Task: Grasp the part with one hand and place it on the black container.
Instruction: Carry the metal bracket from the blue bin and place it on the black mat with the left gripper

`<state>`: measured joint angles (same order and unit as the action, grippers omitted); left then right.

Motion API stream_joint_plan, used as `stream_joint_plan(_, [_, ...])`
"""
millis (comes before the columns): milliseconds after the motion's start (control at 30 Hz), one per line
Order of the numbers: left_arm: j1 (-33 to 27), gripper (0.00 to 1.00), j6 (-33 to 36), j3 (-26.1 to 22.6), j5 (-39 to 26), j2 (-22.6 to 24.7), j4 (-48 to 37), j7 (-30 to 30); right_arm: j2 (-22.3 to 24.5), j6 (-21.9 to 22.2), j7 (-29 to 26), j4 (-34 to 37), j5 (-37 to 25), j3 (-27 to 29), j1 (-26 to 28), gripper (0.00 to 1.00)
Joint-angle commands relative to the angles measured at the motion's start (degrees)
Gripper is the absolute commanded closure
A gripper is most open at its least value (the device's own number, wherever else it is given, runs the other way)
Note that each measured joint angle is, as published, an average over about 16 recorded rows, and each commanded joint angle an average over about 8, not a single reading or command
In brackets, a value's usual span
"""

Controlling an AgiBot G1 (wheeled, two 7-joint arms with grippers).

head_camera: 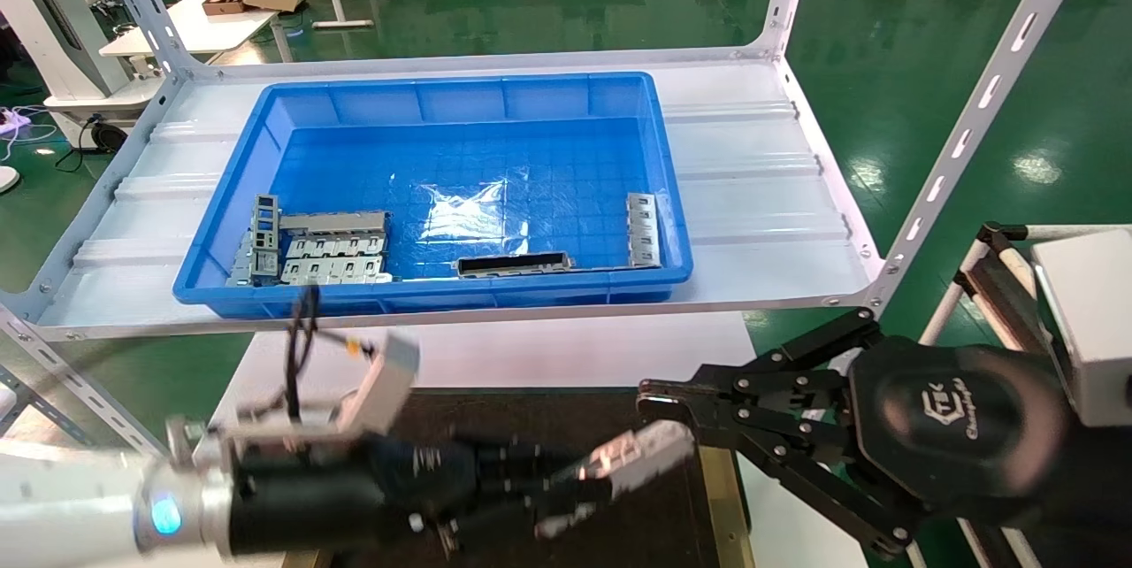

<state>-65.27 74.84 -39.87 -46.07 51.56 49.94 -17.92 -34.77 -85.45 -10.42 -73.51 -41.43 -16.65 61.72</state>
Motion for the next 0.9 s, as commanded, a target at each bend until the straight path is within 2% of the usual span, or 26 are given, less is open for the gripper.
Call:
stream_joint_plan(33, [3.7,1.00,-2.2,-0.1,0.5,-1.1,3.2,-1.2,0.0,0.0,0.0,0.0,0.0,0.0,0.0,1.00])
stream_joint_plan(267, [14.5,1.00,-19.9,0.6,0.1,-1.3,10.1,-3.4,0.0,0.0,0.0,0.0,0.0,0.0,0.0,1.00])
stream_joint_plan(533, [22.8,1.00,-45.0,0.0,-2.7,2.9,15.1,-7.3,0.0,0.0,0.0,0.0,0.0,-0.1,0.0,1.00])
stream_joint_plan(700, [23.8,1.00,-58.3,-3.2,-5.0,6.5,15.9,-11.8,0.0,0.0,0.0,0.0,0.1,-0.1,0.0,1.00])
stream_joint_plan(900, [21.1,1.00,-66.8,-8.0,-6.4,11.3,13.1,-15.7,0.0,0.0,0.0,0.0,0.1,-0.1,0.0,1.00])
